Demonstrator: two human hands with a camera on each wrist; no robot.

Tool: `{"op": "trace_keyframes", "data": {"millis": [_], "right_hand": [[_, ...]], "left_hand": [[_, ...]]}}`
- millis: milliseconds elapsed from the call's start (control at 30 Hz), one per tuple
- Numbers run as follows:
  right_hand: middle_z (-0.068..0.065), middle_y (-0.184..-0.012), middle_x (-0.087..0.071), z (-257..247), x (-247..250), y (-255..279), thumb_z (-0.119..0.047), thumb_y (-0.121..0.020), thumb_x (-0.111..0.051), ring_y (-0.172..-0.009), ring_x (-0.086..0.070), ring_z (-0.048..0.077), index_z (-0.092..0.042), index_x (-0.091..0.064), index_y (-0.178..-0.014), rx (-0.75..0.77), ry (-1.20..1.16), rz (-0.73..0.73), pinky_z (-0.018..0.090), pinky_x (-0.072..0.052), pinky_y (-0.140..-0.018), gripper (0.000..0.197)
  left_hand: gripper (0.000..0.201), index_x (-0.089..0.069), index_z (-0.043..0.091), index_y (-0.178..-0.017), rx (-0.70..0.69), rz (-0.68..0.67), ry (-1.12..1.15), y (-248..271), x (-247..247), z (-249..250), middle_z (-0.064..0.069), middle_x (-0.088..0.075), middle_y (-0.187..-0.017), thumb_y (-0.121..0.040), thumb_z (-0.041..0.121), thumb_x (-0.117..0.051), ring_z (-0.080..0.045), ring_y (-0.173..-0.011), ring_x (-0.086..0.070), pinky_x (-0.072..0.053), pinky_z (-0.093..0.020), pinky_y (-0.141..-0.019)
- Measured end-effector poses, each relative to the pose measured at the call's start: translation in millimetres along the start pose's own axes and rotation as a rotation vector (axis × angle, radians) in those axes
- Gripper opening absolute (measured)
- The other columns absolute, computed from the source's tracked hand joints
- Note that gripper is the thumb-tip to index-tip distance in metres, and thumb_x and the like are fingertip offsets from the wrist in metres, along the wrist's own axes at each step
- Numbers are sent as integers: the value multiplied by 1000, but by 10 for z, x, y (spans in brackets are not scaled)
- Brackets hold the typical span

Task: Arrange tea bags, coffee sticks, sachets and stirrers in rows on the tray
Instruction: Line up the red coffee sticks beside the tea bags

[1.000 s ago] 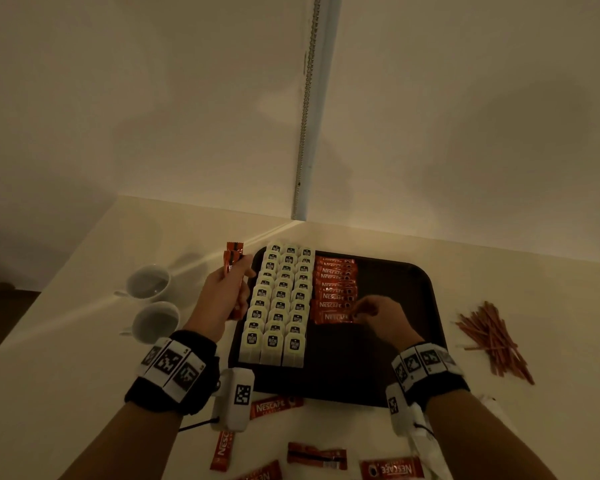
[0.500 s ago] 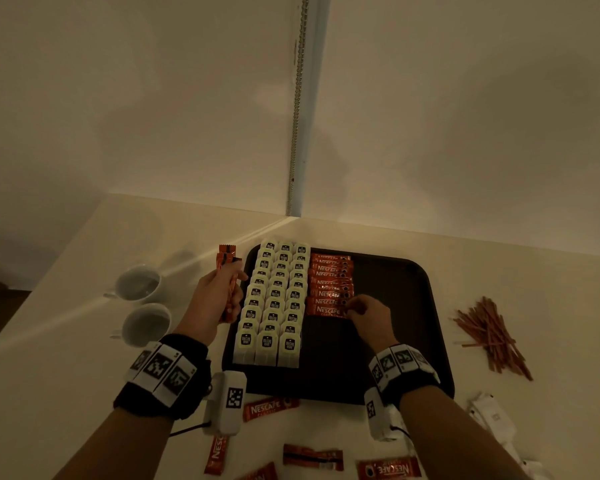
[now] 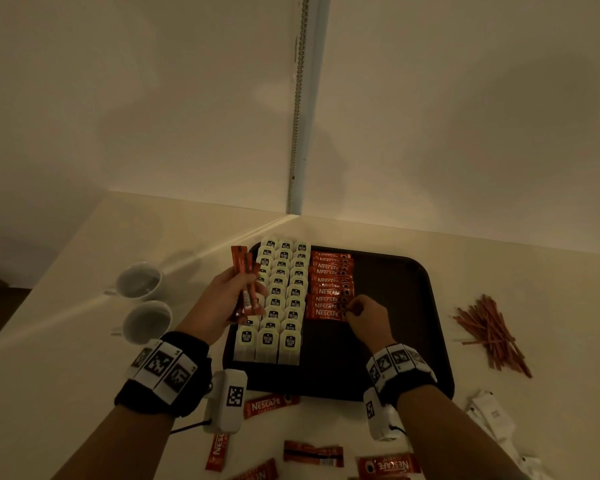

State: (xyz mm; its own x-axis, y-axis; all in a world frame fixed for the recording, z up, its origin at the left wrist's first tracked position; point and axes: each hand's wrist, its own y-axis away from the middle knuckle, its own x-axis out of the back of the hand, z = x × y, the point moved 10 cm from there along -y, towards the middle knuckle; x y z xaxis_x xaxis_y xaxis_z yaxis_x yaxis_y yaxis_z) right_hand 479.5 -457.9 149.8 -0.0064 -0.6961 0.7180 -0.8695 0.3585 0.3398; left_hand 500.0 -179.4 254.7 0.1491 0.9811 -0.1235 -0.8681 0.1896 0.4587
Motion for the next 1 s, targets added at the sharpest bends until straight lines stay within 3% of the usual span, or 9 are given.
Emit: {"op": "trace_keyframes", "data": {"millis": [200, 267, 400, 467, 567, 633, 733, 900, 1000], "right_hand": [[5, -106, -61, -78, 114, 32, -19, -88, -62, -92, -56, 13, -12, -57, -103, -10, -1, 44, 26, -48, -81, 17], [-2, -99, -59, -376, 216, 123, -21, -90, -59, -90, -58, 12, -16, -56, -99, 85, -130, 66, 27, -50, -81, 11], [-10, -92, -58, -1387, 241, 531, -35, -90, -57, -83, -59, 9, -19, -58, -100, 378, -358, -107, 19, -50, -72, 19], [-4, -90, -62, -1701, 235, 658, -37, -86, -62, -75, -62, 8, -16, -61, -105, 433, -409, -143, 18, -53, -64, 28], [-2, -82, -63, -1869, 257, 712, -24, -85, -67, -63, -62, 8, -8, -64, -96, 462, -465, -144, 19, -54, -58, 19], [6, -84, -63, -1881, 257, 713, -15, -86, -66, -65, -64, 10, -1, -63, -94, 474, -510, -190, 22, -56, -64, 16], [19, -99, -62, -1821, 335, 715, -6, -87, -62, -76, -67, 11, 3, -61, -97, 466, -628, -249, 22, -56, -72, 14], [14, -103, -66, -1841, 475, 818, 4, -82, -64, -96, -64, 24, -7, -63, -85, 587, -664, -273, 33, -55, -84, 11], [11, -98, -67, -1877, 510, 849, 9, -78, -65, -93, -64, 14, -7, -65, -79, 701, -552, -196, 25, -54, -83, 16]], "left_hand": [[11, -65, 9, -98, -104, 1, -104, 5, -19, 84, -3, -58, -71, -92, 17, -59, -6, -47, -50, -35, -18, -39], [7, -65, 9, -92, -135, 2, -159, 10, -49, 131, -1, -60, -69, -91, 15, -61, -3, -44, -49, -35, -16, -38], [6, -65, 13, -81, -230, 13, -304, 4, -159, 242, 10, -58, -51, -87, 13, -66, 0, -41, -48, -35, -11, -41], [5, -67, 10, -81, -295, 23, -380, -1, -200, 300, 8, -62, -57, -86, 13, -68, 0, -47, -54, -40, -12, -48], [3, -67, 14, -88, -362, 8, -412, 35, -251, 360, 1, -67, -72, -86, 12, -68, -2, -58, -61, -46, -13, -55], [6, -63, 18, -93, -335, -23, -333, 63, -241, 329, 2, -67, -74, -89, 15, -65, -5, -56, -61, -46, -18, -48], [7, -52, 19, -102, -218, -32, -96, 82, -141, 242, -7, -71, -94, -97, 24, -52, -17, -67, -67, -50, -24, -50], [13, -52, 13, -100, -52, -65, 308, 77, -104, 162, -13, -72, -100, -100, 24, -44, -30, -82, -71, -59, -34, -74], [22, -60, 4, -100, -50, -53, 399, 53, -92, 183, -18, -70, -101, -97, 23, -49, -35, -92, -69, -59, -30, -76]]}}
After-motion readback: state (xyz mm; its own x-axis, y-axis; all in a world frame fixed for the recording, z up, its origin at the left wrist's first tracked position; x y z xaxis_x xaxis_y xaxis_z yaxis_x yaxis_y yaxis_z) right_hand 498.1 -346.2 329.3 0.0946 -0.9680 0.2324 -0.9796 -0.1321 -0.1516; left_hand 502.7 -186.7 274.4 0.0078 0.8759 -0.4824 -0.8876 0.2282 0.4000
